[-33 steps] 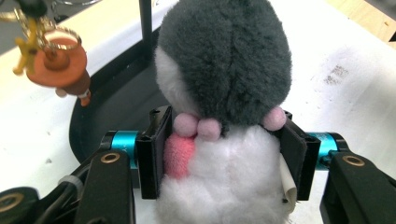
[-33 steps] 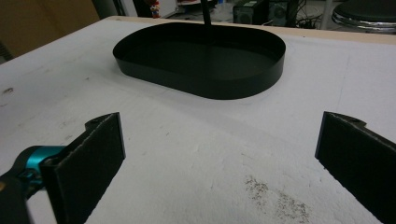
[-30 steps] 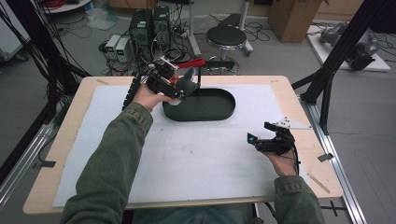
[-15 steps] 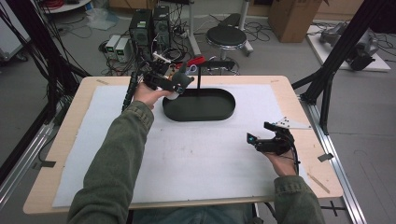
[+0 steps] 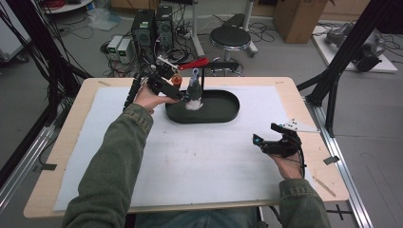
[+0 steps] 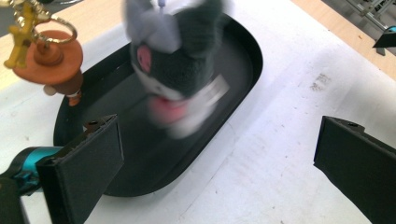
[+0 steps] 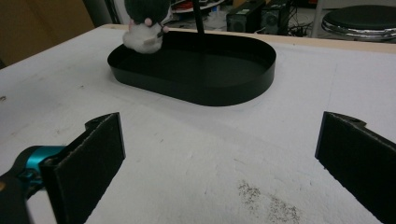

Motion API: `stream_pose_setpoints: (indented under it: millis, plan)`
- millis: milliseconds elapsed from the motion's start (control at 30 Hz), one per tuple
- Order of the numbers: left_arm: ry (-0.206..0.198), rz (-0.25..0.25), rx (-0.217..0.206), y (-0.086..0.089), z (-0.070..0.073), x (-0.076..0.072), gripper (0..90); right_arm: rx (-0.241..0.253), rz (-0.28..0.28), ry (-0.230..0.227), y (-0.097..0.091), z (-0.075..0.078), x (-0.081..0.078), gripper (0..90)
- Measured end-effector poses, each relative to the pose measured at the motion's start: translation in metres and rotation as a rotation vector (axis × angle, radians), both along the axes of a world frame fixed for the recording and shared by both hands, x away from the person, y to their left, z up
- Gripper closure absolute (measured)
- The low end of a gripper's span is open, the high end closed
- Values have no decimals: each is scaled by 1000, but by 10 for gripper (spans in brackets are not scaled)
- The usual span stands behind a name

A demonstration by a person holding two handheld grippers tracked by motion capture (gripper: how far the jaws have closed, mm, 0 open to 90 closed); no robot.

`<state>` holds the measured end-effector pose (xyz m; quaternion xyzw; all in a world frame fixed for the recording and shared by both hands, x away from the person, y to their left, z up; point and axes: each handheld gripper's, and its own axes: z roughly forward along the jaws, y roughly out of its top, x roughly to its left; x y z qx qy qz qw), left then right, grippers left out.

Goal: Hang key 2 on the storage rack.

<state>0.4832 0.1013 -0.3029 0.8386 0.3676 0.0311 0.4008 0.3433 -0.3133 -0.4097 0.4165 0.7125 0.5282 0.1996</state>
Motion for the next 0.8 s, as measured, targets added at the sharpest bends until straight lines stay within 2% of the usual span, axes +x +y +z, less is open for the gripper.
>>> stream_pose_setpoints:
  millis: [67,167,300,400,800]
  plan:
    - [-8,-24,0,-2,1,-3,17,0,0,1,0,0,0,6]
    - [-55,-48,20,-6,3,-10,17,-3,-2,-1,0,0,0,6]
    - [-91,-57,13,-6,5,-19,17,-1,-2,2,0,0,0,6]
    - [-108,-56,23,-3,6,-24,17,-1,-2,3,0,0,0,6]
    - [-127,-9,23,26,0,-41,17,-8,-1,-2,1,0,-2,6]
